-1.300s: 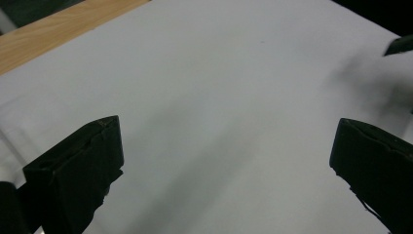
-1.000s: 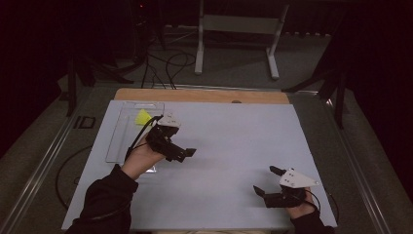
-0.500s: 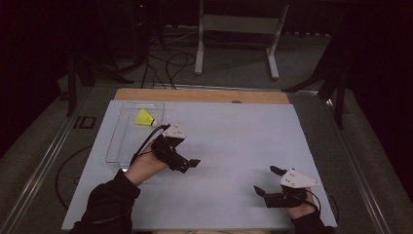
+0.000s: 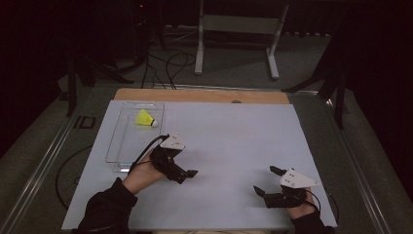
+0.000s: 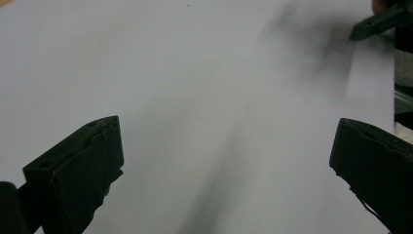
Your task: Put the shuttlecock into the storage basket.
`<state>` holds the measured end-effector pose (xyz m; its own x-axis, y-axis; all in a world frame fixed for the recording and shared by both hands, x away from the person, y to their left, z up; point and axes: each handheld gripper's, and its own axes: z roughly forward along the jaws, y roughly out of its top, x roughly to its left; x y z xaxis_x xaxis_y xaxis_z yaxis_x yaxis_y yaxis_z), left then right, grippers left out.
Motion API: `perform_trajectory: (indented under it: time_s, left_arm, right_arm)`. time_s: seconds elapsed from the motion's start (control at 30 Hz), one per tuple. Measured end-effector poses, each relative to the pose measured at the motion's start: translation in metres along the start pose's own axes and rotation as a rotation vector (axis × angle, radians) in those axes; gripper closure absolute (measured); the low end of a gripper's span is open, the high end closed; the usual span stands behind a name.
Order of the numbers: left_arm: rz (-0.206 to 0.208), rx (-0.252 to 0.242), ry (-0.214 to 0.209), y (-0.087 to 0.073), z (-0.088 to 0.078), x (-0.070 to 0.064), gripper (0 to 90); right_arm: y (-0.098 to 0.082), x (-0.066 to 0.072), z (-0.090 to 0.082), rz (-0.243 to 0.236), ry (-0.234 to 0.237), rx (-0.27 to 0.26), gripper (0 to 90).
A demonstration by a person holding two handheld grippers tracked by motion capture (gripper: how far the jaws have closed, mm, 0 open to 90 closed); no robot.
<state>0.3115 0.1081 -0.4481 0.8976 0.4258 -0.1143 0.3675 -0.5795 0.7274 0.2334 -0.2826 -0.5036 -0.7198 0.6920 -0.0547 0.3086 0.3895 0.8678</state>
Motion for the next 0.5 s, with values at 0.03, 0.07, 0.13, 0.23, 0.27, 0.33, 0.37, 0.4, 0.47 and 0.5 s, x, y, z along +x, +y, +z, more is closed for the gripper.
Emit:
perform_trajectory:
  time_s: [0.03,0.07,0.13,0.23,0.27,0.33,0.37,0.4,0.47,0.5]
  left_arm:
    - [0.002,0.002,-0.007,-0.003,0.0,-0.001,0.0]
    - [0.002,0.002,-0.007,-0.003,0.0,-0.001,0.0]
    - [0.006,-0.003,-0.02,-0.008,-0.001,-0.002,0.0]
    - [0.011,-0.008,-0.025,-0.012,-0.001,-0.004,0.0]
    - [0.016,-0.005,-0.023,-0.013,-0.002,-0.004,0.0]
    - [0.022,-0.01,-0.029,-0.017,-0.003,-0.005,0.0]
    - [0.022,-0.014,-0.031,-0.019,-0.004,-0.006,0.0]
    - [0.023,-0.02,-0.036,-0.021,-0.004,-0.006,0.0]
    - [0.024,-0.028,-0.04,-0.028,-0.007,-0.008,0.0]
    - [0.024,-0.028,-0.04,-0.028,-0.007,-0.008,0.0]
  right_arm:
    - [0.0,0.0,0.0,0.0,0.001,0.0,9.7]
    - [0.0,0.0,0.0,-0.001,0.002,0.0,9.7]
    - [0.0,0.0,0.0,-0.002,0.003,0.0,9.7]
    - [0.0,0.0,0.0,-0.002,0.006,0.0,9.7]
    - [0.0,0.0,0.0,-0.002,0.006,0.0,9.7]
    - [0.0,0.0,0.001,-0.004,0.008,-0.001,9.7]
    - [0.0,0.0,0.001,-0.007,0.006,-0.001,9.7]
    - [0.0,0.0,0.001,-0.007,0.006,-0.001,9.7]
    - [0.0,0.0,0.001,-0.007,0.007,-0.001,9.7]
    - [0.0,0.0,0.001,-0.007,0.007,-0.001,9.7]
